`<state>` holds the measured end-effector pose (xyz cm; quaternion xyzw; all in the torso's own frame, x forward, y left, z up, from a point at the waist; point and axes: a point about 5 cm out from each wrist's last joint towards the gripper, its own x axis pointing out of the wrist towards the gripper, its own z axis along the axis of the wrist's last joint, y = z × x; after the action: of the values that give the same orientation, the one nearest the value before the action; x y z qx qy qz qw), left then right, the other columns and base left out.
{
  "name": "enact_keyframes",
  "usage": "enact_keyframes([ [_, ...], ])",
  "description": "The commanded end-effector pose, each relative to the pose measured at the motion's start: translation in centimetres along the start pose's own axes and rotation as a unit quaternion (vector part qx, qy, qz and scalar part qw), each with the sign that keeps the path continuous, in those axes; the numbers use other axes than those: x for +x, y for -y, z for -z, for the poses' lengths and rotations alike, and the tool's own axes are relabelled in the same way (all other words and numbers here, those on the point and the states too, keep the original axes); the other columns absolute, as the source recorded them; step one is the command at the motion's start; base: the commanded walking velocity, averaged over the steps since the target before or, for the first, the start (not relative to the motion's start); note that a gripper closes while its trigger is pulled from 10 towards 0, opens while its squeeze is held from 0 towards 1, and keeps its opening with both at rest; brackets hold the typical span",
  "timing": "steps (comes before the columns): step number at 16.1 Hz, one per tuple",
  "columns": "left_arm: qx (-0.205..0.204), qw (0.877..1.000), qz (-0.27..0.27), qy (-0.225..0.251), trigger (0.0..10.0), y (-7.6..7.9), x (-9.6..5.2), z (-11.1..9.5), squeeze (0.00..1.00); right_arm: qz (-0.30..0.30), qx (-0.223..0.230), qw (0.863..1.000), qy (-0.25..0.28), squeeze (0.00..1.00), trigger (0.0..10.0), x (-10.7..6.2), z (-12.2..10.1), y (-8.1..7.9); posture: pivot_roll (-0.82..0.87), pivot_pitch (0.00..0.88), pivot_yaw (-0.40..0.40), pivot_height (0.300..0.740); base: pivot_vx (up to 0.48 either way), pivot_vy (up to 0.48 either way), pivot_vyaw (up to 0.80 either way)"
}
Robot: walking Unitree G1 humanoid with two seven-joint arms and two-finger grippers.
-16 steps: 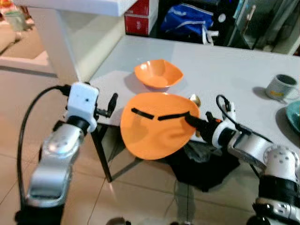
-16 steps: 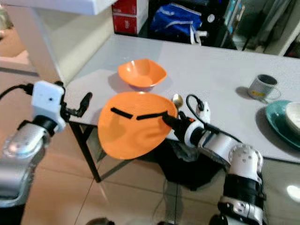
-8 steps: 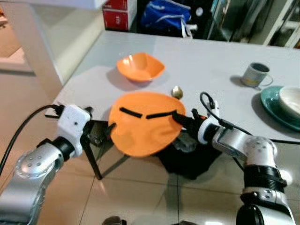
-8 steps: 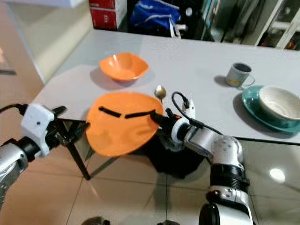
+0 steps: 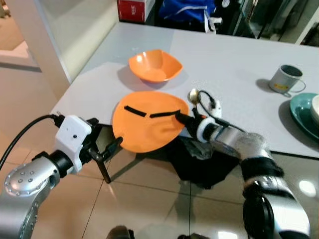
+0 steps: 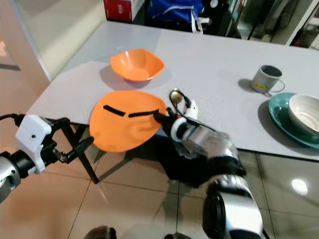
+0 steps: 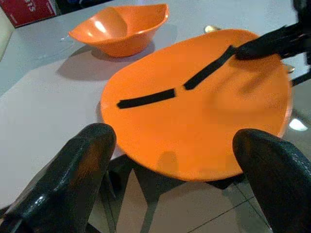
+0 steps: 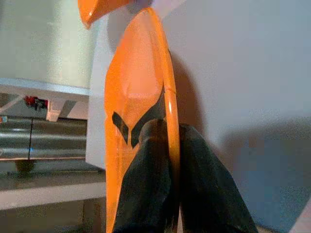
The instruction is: Setting the table
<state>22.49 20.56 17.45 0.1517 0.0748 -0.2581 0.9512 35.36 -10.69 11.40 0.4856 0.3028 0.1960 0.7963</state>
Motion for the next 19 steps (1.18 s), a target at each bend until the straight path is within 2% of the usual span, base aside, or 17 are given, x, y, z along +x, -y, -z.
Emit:
enact_keyframes([
  [1,0.003,1.0,-0.004,0.007,10.0,0.0,-0.3,-0.5,0.0,-0.018,-0.014,1.0,0.022,0.0,10.0,0.5,-0.7,-0.9,0.13,0.071,-0.053,0.74,0.0,0.0,0.0],
  [3,0.006,1.0,-0.016,0.007,10.0,-0.3,-0.7,-0.7,0.0,-0.003,0.001,0.998,0.061,0.0,10.0,1.5,-1.0,-0.9,0.16,0.082,-0.055,0.74,0.0,0.0,0.0],
  [6,0.007,1.0,-0.021,0.007,10.0,-0.4,-1.0,-0.9,0.0,-0.002,0.022,0.996,0.086,0.0,10.0,2.0,-1.2,-1.2,0.17,0.09,-0.056,0.74,0.0,0.0,0.0],
  [10,0.008,0.999,-0.032,0.002,10.0,-0.4,-1.8,-1.2,0.0,0.005,0.027,0.992,0.122,0.0,10.0,3.2,-1.4,-2.4,0.2,0.12,-0.058,0.74,0.0,0.0,0.0],
  [12,0.006,0.999,-0.031,0.001,10.0,-0.2,-2.1,-1.4,0.0,0.027,0.039,0.987,0.151,0.0,10.0,3.6,-1.6,-2.7,0.22,0.144,-0.058,0.74,0.0,0.0,0.0],
  [15,0.003,1.0,-0.027,-0.004,10.0,-0.1,-2.3,-1.5,0.0,0.031,0.048,0.984,0.169,0.0,10.0,4.0,-1.7,-3.6,0.23,0.16,-0.051,0.74,0.0,0.0,0.0],
  [19,0.001,1.0,-0.026,-0.008,10.0,0.0,-2.4,-1.6,0.0,0.059,0.037,0.982,0.177,0.0,10.0,4.7,-0.8,-4.2,0.24,0.17,-0.047,0.74,0.0,0.0,0.0],
])
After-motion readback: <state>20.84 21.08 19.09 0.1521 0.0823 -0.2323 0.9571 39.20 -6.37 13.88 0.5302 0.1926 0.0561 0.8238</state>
